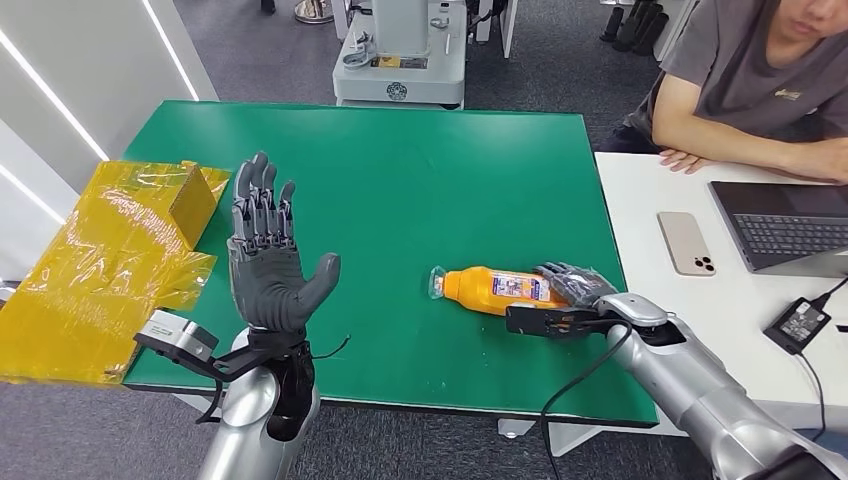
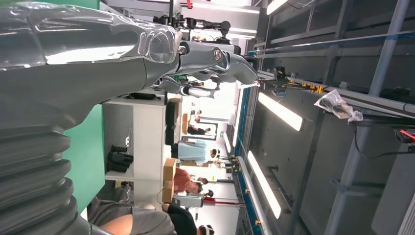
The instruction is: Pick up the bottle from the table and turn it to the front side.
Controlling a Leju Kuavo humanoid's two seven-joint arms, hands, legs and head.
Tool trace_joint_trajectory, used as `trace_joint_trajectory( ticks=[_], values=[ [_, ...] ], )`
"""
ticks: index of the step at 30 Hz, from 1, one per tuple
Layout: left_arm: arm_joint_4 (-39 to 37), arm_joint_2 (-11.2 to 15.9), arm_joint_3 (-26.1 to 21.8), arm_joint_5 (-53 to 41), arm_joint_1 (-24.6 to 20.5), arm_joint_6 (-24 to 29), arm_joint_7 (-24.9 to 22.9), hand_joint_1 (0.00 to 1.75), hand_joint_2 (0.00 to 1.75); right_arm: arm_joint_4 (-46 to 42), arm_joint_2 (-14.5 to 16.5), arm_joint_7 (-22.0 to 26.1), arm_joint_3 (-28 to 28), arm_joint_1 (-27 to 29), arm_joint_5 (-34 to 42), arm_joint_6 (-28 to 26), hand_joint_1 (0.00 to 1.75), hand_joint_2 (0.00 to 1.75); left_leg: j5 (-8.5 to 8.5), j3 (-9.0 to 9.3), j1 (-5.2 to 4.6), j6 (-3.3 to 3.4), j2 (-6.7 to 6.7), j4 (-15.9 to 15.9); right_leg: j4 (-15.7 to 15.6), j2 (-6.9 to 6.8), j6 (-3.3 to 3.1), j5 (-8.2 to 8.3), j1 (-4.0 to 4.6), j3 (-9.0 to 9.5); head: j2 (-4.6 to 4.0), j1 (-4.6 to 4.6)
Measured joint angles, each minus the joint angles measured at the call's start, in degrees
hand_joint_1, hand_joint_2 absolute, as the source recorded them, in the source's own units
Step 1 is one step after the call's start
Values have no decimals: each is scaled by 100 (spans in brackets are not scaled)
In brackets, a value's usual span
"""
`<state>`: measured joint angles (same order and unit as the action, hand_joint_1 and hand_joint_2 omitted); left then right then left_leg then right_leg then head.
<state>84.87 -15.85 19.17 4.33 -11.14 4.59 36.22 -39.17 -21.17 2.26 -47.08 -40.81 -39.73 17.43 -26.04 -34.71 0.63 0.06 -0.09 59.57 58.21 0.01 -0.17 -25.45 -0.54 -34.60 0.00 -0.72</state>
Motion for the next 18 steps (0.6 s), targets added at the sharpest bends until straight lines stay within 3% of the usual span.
trace_joint_trajectory(
  ticks=[2,6,14,18],
  values=[
    [0,1,-1,0,1,3,-2,0,175,0,-4,-19,-2,-10,-33,18,0,175,0,0,0,0,0,0,0,0,0,0,0,1,0,0],
    [0,3,-1,7,5,23,-3,0,175,1,-9,26,-14,-17,-57,-59,170,175,0,-2,0,0,-1,0,1,-1,0,0,0,1,0,0],
    [0,14,-1,14,36,57,8,0,175,6,92,254,-34,175,-253,-1080,175,175,-2,-4,1,2,-1,-2,1,-1,0,0,1,-2,0,-1],
    [0,28,-1,7,47,51,13,0,175,-20,150,256,10,285,-332,-1255,175,175,-2,-4,1,2,-1,-3,1,-1,2,-2,1,-2,0,-1]
  ],
)
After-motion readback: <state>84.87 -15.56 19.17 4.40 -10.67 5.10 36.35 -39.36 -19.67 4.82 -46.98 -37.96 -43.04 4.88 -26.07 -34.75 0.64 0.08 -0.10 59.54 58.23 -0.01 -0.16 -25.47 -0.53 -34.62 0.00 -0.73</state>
